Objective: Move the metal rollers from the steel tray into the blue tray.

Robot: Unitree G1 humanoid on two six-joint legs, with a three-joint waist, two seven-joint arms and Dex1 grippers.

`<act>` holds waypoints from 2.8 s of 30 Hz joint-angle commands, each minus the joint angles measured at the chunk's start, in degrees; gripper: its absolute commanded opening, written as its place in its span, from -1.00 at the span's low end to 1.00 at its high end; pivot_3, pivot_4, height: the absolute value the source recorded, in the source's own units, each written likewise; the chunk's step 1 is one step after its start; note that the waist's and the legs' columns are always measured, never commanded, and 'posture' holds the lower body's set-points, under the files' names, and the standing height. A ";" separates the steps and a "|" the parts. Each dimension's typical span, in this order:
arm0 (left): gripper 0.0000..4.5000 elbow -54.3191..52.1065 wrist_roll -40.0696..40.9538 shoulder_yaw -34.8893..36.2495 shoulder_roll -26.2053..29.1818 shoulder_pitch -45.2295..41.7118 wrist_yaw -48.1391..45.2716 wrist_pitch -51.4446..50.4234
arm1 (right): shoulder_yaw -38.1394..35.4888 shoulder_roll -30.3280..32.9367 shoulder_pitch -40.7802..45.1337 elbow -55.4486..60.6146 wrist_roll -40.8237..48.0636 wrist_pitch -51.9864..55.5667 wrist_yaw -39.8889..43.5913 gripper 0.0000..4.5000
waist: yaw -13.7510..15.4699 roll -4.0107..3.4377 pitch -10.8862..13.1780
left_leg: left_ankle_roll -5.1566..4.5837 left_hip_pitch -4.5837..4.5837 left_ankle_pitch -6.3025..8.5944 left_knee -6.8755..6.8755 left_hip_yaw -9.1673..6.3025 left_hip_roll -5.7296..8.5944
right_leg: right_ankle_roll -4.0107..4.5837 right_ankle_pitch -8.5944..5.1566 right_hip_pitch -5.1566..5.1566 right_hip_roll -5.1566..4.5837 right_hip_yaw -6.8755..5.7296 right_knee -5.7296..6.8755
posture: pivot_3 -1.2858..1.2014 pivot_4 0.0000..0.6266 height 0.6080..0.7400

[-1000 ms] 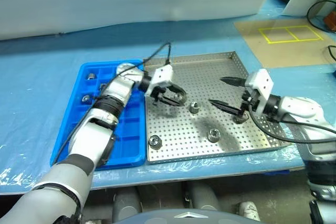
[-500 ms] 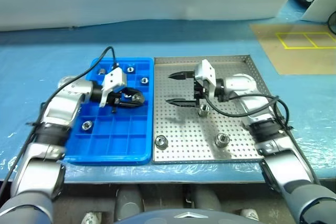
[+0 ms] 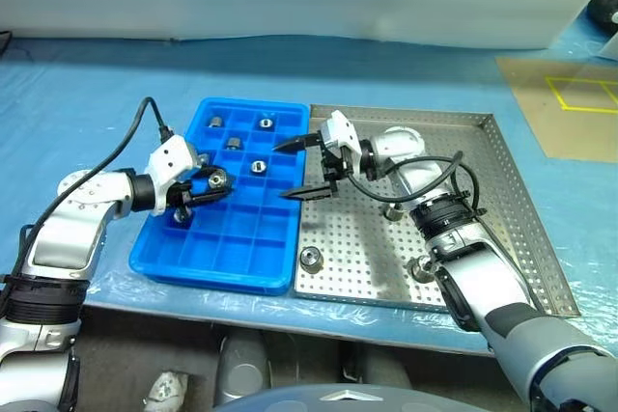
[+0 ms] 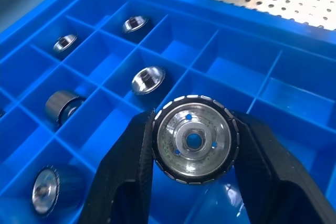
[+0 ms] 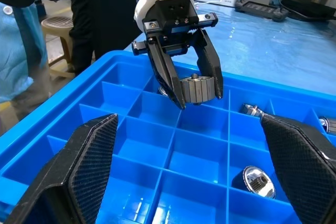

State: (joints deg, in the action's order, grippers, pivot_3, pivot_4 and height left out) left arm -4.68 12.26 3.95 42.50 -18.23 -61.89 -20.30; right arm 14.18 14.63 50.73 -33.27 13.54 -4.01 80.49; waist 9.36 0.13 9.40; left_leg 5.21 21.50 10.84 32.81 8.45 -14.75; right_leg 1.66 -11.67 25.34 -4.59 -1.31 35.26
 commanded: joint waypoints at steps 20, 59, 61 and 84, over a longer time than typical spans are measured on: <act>0.10 19.92 -4.54 -6.52 -1.19 -6.72 -0.58 12.17 | -2.54 4.96 -4.96 8.96 0.52 2.90 -3.14 1.00 | -0.71 0.02 -0.01 | 0.53 -0.28 -0.31 -0.06 -0.06 -0.06 | 0.07 -0.04 0.02 0.17 0.16 0.40 | 0.23 -0.52 1.00; 0.65 29.55 11.05 -52.24 -2.57 -49.17 -30.61 18.18 | -17.63 23.42 -37.65 46.16 5.83 21.87 -21.27 1.00 | -6.09 0.01 0.00 | 0.64 -0.49 -0.39 -0.35 0.26 0.06 | 0.09 -0.08 -0.08 0.40 0.69 0.25 | -0.18 -0.52 1.00; 0.65 27.82 12.89 -53.87 -2.69 -49.48 -30.61 18.48 | -17.91 23.42 -38.91 47.75 6.25 22.75 -22.47 1.00 | -6.48 0.01 0.00 | 0.62 -0.49 -0.38 -0.33 0.31 0.16 | 0.05 -0.05 -0.12 0.39 0.81 0.23 | -0.19 -0.52 1.00; 0.65 6.55 2.63 -47.23 0.39 -33.50 -26.99 11.60 | -13.90 20.71 -42.48 51.77 8.40 24.84 -26.18 1.00 | -8.06 -0.01 -0.01 | 0.63 -0.68 -0.38 -0.25 0.35 0.08 | -0.06 -0.01 -0.23 0.39 0.90 0.27 | -0.15 -0.52 1.00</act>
State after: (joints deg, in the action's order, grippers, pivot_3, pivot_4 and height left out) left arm 3.67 16.16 -46.21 43.26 -52.18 -89.49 -7.83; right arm 0.57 35.54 8.03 16.79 20.72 21.45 54.24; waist 1.30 0.13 9.38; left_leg 5.85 20.78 10.46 32.56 8.80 -14.67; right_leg 1.61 -11.68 25.08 -4.20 -0.40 35.54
